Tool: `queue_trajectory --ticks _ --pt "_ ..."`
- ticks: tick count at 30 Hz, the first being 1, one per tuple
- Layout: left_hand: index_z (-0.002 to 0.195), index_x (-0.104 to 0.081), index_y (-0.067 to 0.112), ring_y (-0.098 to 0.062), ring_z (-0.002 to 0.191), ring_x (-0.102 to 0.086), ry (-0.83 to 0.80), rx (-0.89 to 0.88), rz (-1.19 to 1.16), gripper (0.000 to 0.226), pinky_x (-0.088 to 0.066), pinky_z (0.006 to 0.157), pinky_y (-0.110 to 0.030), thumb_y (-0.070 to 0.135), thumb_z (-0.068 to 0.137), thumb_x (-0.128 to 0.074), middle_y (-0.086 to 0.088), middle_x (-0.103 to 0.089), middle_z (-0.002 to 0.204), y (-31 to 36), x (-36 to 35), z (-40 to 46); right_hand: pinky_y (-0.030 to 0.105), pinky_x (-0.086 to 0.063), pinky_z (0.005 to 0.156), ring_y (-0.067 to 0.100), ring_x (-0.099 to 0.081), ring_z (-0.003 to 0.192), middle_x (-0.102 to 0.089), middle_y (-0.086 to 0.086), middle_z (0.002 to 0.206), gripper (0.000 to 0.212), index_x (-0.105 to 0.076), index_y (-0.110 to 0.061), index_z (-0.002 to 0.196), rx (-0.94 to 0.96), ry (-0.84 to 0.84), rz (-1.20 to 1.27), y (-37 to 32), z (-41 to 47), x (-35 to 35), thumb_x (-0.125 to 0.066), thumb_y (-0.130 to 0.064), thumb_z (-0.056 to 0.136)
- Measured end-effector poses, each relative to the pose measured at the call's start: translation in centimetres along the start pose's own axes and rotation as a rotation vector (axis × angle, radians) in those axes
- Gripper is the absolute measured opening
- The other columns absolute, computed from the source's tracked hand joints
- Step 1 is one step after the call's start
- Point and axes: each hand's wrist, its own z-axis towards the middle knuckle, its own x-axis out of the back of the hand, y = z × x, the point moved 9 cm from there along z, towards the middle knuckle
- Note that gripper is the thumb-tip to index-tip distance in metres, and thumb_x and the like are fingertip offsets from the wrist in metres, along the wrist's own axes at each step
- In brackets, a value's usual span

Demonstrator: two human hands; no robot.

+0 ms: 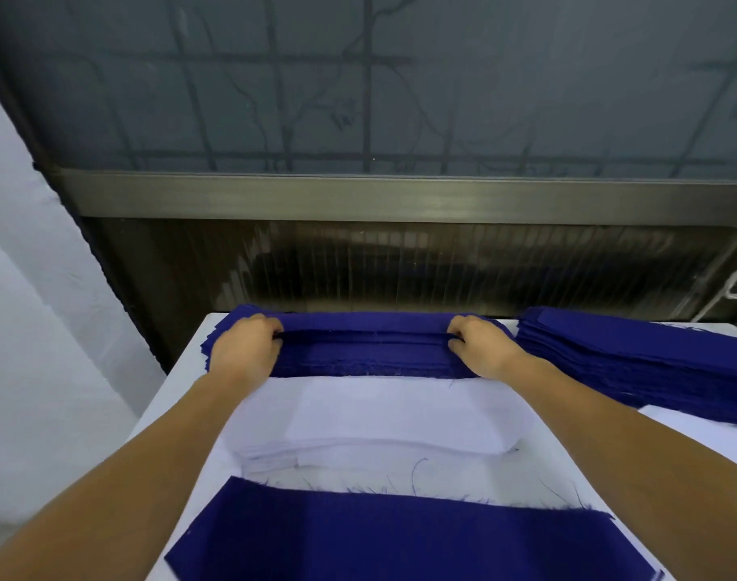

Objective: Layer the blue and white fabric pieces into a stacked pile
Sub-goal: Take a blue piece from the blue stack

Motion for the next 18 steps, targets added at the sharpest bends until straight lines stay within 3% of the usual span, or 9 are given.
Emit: queue_trajectory --ticks 4,7,10,12,14,16,18 --pt "0.112 -0.068 0.022 -0.02 0.098 -0.058 0.084 -0.148 0.029 0.021 -0.047 0.086 -0.031 0.02 0.095 -0.054 -0.002 -0.064 0.11 0.1 3.3 -2.3 0.033 -0.048 0.085 0.019 -0.056 0.093 -0.056 -0.001 0.105 0.008 -0.059 -0.02 0.097 0.014 0.199 0.002 -1.1 -3.6 4.2 -0.051 -0.016 0.097" --pt "0.11 -0.069 0.022 -0.013 0.096 -0.059 0.13 -0.267 -0.05 0.02 -0.045 0.083 -0.022 0.018 0.093 -0.06 0.005 -0.065 0.106 1.1 5.9 -5.8 0.028 -0.049 0.077 0.013 -0.058 0.085 -0.062 -0.006 0.097 0.008 -0.062 -0.023 0.1 0.094 0.248 -0.036 -2.2 -9.0 6.8 -0.056 -0.021 0.096" --pt "0.095 -0.066 0.039 0.001 0.084 -0.06 -0.136 -0.347 -0.167 0.018 -0.048 0.076 -0.013 0.022 0.089 -0.065 0.027 -0.061 0.089 1.3 6.3 -9.8 0.023 -0.049 0.067 0.005 -0.062 0.079 -0.067 -0.014 0.087 0.008 -0.063 -0.037 0.089 0.113 0.075 0.107 -1.5 -15.3 7.5 -0.062 -0.029 0.092" --pt "0.088 -0.065 0.043 0.003 0.087 -0.062 -0.437 -0.365 -0.32 0.023 -0.049 0.075 -0.011 0.021 0.089 -0.067 0.03 -0.064 0.09 1.6 5.1 -12.8 0.022 -0.05 0.064 0.007 -0.063 0.075 -0.068 -0.011 0.084 0.007 -0.065 -0.035 0.085 0.077 -0.142 0.274 -0.9 -18.9 6.6 -0.065 -0.03 0.09" --pt "0.094 -0.066 0.042 -0.001 0.09 -0.064 -0.661 -0.362 -0.428 0.021 -0.051 0.076 -0.013 0.021 0.091 -0.065 0.026 -0.066 0.096 2.3 3.7 -15.4 0.02 -0.051 0.064 0.008 -0.066 0.075 -0.07 -0.007 0.085 0.007 -0.067 -0.033 0.084 0.009 -0.361 0.414 -0.5 -21.6 4.5 -0.067 -0.029 0.09" --pt "0.093 -0.066 0.042 0.0 0.091 -0.063 -0.714 -0.377 -0.407 0.02 -0.048 0.076 -0.011 0.022 0.092 -0.063 0.026 -0.066 0.095 2.9 2.4 -16.4 0.02 -0.051 0.066 0.009 -0.068 0.078 -0.071 -0.007 0.087 0.008 -0.068 -0.03 0.083 -0.043 -0.46 0.422 0.0 -22.8 2.8 -0.066 -0.027 0.09" --pt "0.088 -0.065 0.042 0.003 0.09 -0.06 -0.645 -0.35 -0.355 0.019 -0.046 0.076 -0.009 0.023 0.092 -0.063 0.026 -0.065 0.091 3.0 1.9 -16.2 0.021 -0.051 0.066 0.01 -0.067 0.077 -0.07 -0.007 0.085 0.009 -0.067 -0.026 0.083 -0.071 -0.39 0.382 0.7 -22.8 2.4 -0.065 -0.025 0.092"
